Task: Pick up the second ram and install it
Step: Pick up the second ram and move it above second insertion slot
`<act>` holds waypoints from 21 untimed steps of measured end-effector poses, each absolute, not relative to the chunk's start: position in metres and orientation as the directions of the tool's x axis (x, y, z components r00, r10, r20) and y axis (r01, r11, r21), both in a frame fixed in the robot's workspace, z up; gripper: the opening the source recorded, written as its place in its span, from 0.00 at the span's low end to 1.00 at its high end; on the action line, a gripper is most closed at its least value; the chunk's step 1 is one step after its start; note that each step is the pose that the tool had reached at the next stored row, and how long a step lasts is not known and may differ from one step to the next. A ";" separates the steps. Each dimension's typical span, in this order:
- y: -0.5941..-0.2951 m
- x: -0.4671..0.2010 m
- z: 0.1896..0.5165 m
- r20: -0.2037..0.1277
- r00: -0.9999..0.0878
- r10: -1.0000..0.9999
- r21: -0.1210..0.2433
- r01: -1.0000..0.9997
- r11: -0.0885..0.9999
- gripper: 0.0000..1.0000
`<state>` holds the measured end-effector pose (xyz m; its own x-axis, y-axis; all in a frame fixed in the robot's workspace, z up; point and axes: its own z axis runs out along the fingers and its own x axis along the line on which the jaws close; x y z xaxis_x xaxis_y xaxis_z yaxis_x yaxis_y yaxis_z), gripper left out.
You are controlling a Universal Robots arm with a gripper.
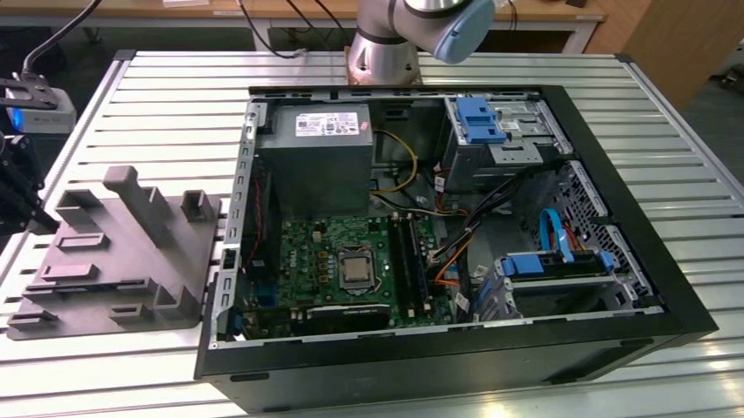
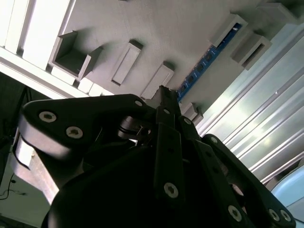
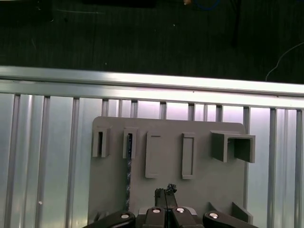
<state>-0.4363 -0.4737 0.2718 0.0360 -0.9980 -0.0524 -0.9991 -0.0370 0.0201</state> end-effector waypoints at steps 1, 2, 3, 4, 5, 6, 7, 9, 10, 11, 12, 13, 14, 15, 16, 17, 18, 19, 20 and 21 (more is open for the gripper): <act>-0.474 -0.436 0.272 -0.050 0.036 -0.998 0.020 -0.999 -0.037 0.10; -0.475 -0.436 0.272 -0.048 0.036 -0.998 0.020 -0.999 -0.037 0.10; -0.476 -0.436 0.272 -0.046 0.036 -0.998 0.020 -0.999 -0.037 0.10; -0.477 -0.436 0.272 -0.045 0.036 -0.998 0.020 -0.999 -0.037 0.10; -0.478 -0.436 0.272 -0.044 0.036 -0.998 0.020 -0.999 -0.037 0.10; -0.479 -0.436 0.272 -0.043 0.036 -0.998 0.021 -0.999 -0.037 0.10; -0.479 -0.436 0.272 -0.043 0.036 -0.998 0.021 -0.999 -0.037 0.10; -0.479 -0.436 0.272 -0.043 0.036 -0.998 0.021 -0.999 -0.037 0.10; -0.480 -0.436 0.272 -0.043 0.036 -0.998 0.020 -0.999 -0.037 0.10; -0.482 -0.436 0.272 -0.043 0.036 -0.998 0.021 -0.999 -0.037 0.10; -0.484 -0.436 0.272 -0.042 0.036 -0.998 0.020 -0.999 -0.037 0.10; -0.486 -0.436 0.272 -0.042 0.036 -0.998 0.021 -0.999 -0.037 0.10; -0.488 -0.436 0.272 -0.042 0.036 -0.998 0.021 -0.999 -0.037 0.10; -0.489 -0.436 0.272 -0.041 0.036 -0.998 0.021 -0.999 -0.037 0.10; -0.490 -0.436 0.272 -0.041 0.036 -0.999 0.021 -0.999 -0.037 0.10; -0.490 -0.436 0.272 -0.041 0.036 -0.999 0.021 -0.999 -0.037 0.10; -0.490 -0.436 0.272 -0.041 0.036 -0.999 0.021 -0.999 -0.037 0.10; -0.490 -0.436 0.272 -0.041 0.036 -0.999 0.021 -0.999 -0.037 0.10; -0.490 -0.436 0.272 -0.041 0.036 -0.999 0.021 -0.999 -0.037 0.10; -0.490 -0.436 0.272 -0.041 0.036 -0.999 0.021 -0.999 -0.037 0.10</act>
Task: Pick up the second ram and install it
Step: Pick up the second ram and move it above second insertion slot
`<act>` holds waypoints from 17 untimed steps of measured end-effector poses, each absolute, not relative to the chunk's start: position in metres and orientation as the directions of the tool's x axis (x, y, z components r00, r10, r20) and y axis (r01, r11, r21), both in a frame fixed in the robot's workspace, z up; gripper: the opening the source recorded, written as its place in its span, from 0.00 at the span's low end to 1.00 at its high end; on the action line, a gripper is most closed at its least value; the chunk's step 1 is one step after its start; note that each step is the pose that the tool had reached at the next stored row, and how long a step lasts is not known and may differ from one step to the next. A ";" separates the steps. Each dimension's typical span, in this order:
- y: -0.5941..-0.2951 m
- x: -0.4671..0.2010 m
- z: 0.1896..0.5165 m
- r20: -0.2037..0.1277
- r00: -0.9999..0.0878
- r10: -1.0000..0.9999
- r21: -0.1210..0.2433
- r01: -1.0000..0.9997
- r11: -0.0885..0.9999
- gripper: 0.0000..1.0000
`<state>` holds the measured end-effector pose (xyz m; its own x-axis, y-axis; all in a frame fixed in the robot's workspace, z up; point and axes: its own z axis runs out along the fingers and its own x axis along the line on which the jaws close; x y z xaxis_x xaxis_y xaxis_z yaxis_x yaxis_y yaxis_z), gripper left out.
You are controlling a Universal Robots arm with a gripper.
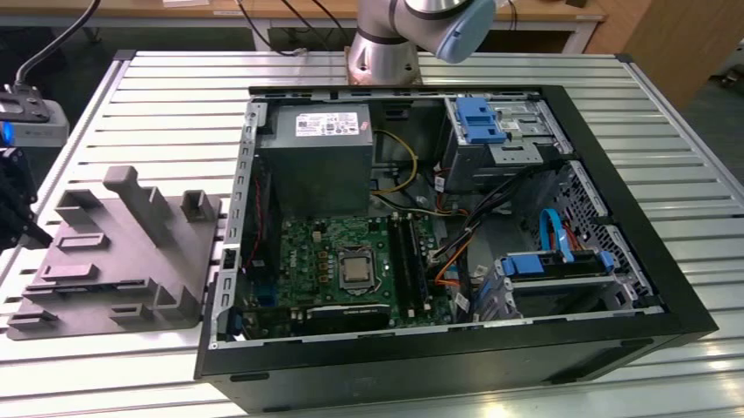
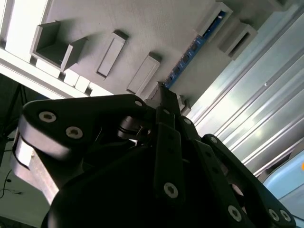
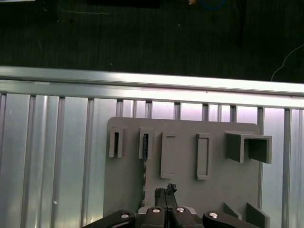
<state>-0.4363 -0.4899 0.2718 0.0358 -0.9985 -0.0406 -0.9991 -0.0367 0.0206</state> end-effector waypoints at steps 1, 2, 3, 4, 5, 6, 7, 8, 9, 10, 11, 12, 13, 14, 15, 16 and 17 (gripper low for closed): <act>-0.490 -0.436 0.272 -0.041 0.033 -0.999 0.020 -0.999 -0.034 0.10; -0.490 -0.436 0.271 -0.041 0.024 -0.999 0.020 -0.999 -0.025 0.10; -0.490 -0.436 0.271 -0.041 0.013 -0.999 0.021 -1.000 -0.014 0.10; -0.490 -0.436 0.271 -0.041 0.005 -0.999 0.021 -1.000 -0.005 0.10; -0.491 -0.436 0.270 -0.041 -0.002 -0.999 0.021 -1.000 0.001 0.10; -0.491 -0.436 0.269 -0.041 -0.008 -0.999 0.021 -1.000 0.007 0.10; -0.492 -0.436 0.269 -0.041 -0.011 -0.999 0.021 -1.000 0.011 0.10; -0.493 -0.436 0.268 -0.041 -0.014 -0.999 0.021 -1.000 0.013 0.10; -0.494 -0.436 0.268 -0.041 -0.015 -0.999 0.021 -1.000 0.015 0.10; -0.495 -0.436 0.268 -0.041 -0.017 -0.999 0.021 -1.000 0.016 0.10; -0.497 -0.436 0.268 -0.041 -0.019 -0.999 0.021 -1.000 0.018 0.10; -0.498 -0.436 0.267 -0.041 -0.022 -0.999 0.021 -1.000 0.021 0.10; -0.499 -0.436 0.266 -0.041 -0.025 -0.999 0.021 -0.999 0.024 0.10; -0.499 -0.436 0.266 -0.041 -0.027 -0.999 0.020 -0.999 0.026 0.10; -0.500 -0.436 0.265 -0.041 -0.028 -0.999 0.020 -0.999 0.028 0.10; -0.500 -0.436 0.265 -0.041 -0.029 -0.999 0.020 -0.999 0.029 0.10; -0.500 -0.436 0.265 -0.041 -0.029 -0.999 0.021 -0.999 0.029 0.10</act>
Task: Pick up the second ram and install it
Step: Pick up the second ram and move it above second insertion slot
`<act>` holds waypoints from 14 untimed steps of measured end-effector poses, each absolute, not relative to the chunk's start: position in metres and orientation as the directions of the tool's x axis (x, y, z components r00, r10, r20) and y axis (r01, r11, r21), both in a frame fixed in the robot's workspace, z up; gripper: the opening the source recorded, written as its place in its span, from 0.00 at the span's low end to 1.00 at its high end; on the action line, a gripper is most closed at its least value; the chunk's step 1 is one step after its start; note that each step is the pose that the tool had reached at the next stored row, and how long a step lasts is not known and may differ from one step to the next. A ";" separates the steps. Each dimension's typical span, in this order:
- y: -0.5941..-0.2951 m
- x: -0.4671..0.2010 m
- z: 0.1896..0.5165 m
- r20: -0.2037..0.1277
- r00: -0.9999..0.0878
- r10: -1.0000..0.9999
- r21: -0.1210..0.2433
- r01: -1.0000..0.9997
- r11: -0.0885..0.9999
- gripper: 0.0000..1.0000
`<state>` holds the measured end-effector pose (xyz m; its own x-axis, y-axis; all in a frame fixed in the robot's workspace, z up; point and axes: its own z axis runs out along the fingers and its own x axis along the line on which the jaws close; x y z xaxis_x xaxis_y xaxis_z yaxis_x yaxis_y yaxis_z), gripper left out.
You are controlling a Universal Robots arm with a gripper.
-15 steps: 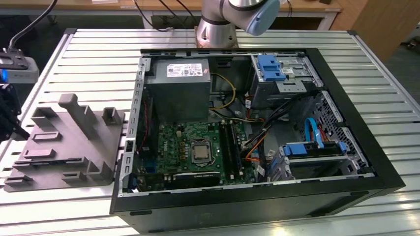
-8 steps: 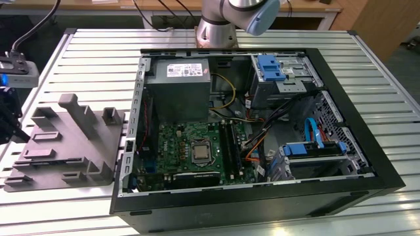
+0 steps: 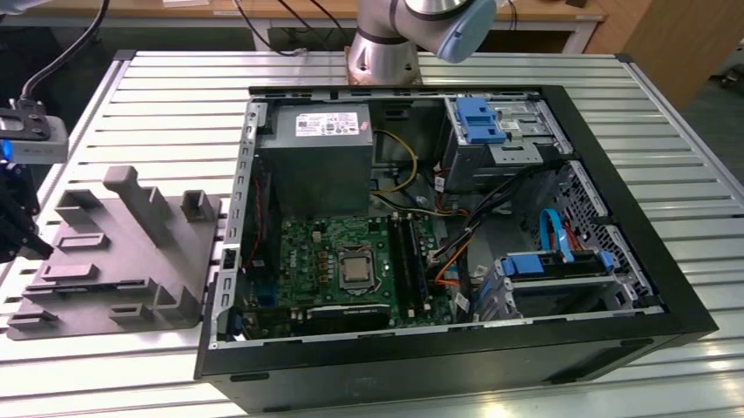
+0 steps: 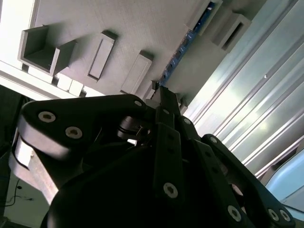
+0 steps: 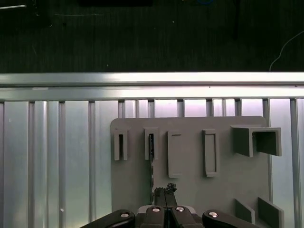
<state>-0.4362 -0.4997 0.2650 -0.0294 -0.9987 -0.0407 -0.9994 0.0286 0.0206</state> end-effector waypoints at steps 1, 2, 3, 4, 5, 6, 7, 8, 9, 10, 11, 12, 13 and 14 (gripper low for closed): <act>-0.500 -0.436 0.265 -0.041 -0.029 -0.999 0.021 -0.999 0.029 0.10; -0.500 -0.436 0.265 -0.041 -0.029 -0.999 0.021 -0.999 0.029 0.10; -0.500 -0.436 0.265 -0.041 -0.029 -0.999 0.021 -0.999 0.029 0.10; -0.500 -0.436 0.265 -0.041 -0.029 -0.999 0.021 -0.999 0.029 0.10; -0.501 -0.436 0.264 -0.041 -0.029 -0.999 0.021 -0.999 0.028 0.10; -0.501 -0.436 0.264 -0.041 -0.029 -0.999 0.021 -0.999 0.028 0.10; -0.502 -0.436 0.263 -0.041 -0.029 -0.999 0.021 -0.999 0.029 0.10; -0.502 -0.436 0.263 -0.041 -0.029 -0.999 0.020 -0.999 0.029 0.10; -0.503 -0.436 0.262 -0.041 -0.029 -0.999 0.020 -0.999 0.029 0.10; -0.503 -0.436 0.262 -0.041 -0.029 -0.999 0.021 -0.999 0.029 0.10; -0.504 -0.436 0.262 -0.041 -0.029 -0.999 0.021 -0.999 0.028 0.10; -0.505 -0.436 0.262 -0.041 -0.029 -0.999 0.021 -0.999 0.028 0.10; -0.505 -0.436 0.261 -0.041 -0.029 -0.999 0.021 -0.999 0.029 0.10; -0.506 -0.436 0.260 -0.041 -0.029 -0.999 0.021 -0.999 0.029 0.10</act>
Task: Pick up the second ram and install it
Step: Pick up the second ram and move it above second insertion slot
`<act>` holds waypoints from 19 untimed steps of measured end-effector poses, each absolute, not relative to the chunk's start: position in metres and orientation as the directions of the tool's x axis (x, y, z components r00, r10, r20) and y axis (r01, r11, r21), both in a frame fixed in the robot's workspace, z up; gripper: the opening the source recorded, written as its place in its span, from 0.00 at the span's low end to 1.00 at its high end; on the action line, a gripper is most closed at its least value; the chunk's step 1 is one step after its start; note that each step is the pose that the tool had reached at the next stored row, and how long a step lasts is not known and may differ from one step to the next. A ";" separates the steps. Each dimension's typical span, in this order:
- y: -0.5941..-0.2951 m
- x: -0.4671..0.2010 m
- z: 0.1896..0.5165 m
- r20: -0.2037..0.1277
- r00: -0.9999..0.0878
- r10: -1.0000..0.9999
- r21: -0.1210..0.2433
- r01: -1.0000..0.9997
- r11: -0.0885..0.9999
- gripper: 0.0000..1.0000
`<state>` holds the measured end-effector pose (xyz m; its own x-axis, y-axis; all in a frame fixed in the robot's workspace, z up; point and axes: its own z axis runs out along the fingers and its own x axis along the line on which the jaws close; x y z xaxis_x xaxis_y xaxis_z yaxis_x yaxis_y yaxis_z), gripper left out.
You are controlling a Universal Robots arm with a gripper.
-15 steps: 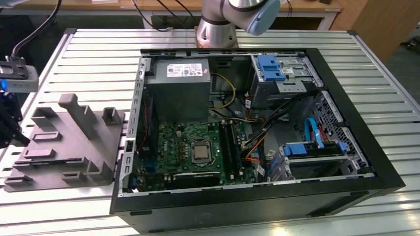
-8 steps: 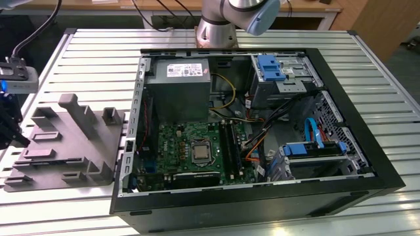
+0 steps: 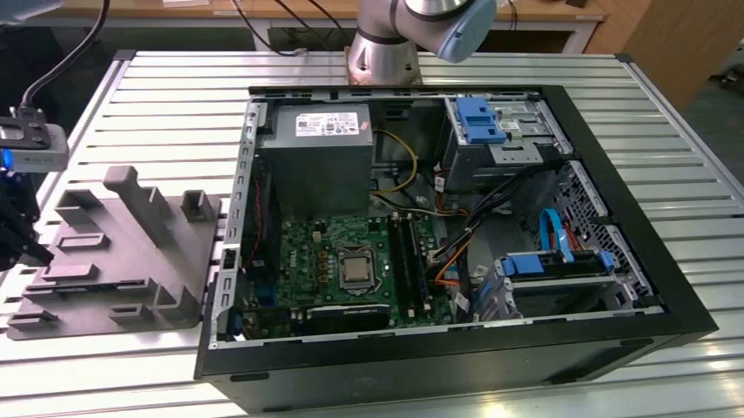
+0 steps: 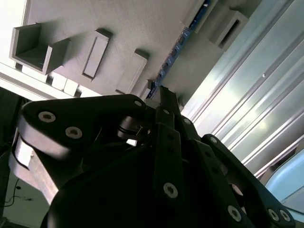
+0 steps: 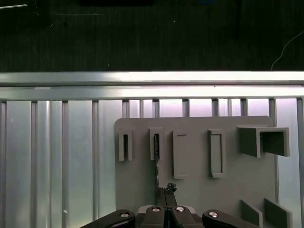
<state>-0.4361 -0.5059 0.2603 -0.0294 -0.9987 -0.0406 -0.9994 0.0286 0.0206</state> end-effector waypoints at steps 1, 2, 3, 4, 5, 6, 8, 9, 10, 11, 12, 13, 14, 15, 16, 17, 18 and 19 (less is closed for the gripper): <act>-0.506 -0.436 0.259 -0.041 -0.029 -0.999 0.020 -0.999 0.029 0.10; -0.507 -0.436 0.258 -0.041 -0.029 -0.999 0.020 -0.999 0.029 0.10; -0.507 -0.436 0.257 -0.041 -0.029 -0.999 0.020 -0.999 0.029 0.10; -0.508 -0.436 0.256 -0.041 -0.029 -0.999 0.021 -0.999 0.029 0.10; -0.508 -0.436 0.256 -0.041 -0.029 -0.999 0.021 -0.999 0.029 0.10; -0.508 -0.436 0.255 -0.041 -0.029 -0.999 0.021 -0.999 0.029 0.10; -0.509 -0.436 0.253 -0.041 -0.029 -0.999 0.021 -0.999 0.028 0.10; -0.509 -0.435 0.252 -0.041 -0.029 -0.999 0.021 -0.999 0.029 0.10; -0.509 -0.435 0.251 -0.041 -0.029 -0.999 0.021 -0.999 0.028 0.10; -0.509 -0.434 0.250 -0.041 -0.029 -0.999 0.021 -0.999 0.029 0.10; -0.509 -0.434 0.250 -0.041 -0.029 -0.999 0.021 -0.999 0.029 0.10; -0.509 -0.433 0.249 -0.041 -0.029 -0.999 0.021 -0.999 0.029 0.10; -0.509 -0.433 0.248 -0.041 -0.029 -0.999 0.021 -0.999 0.029 0.10; -0.509 -0.432 0.247 -0.041 -0.029 -0.999 0.021 -0.999 0.029 0.10; -0.509 -0.432 0.246 -0.041 -0.029 -0.999 0.021 -0.999 0.029 0.10; -0.509 -0.431 0.245 -0.041 -0.029 -0.999 0.021 -0.999 0.029 0.10; -0.509 -0.431 0.244 -0.041 -0.029 -0.999 0.021 -0.999 0.029 0.10; -0.509 -0.430 0.243 -0.041 -0.029 -0.999 0.020 -0.999 0.029 0.10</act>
<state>-0.4302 -0.5093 0.2432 -0.0294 -0.9987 -0.0407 -0.9994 0.0286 0.0205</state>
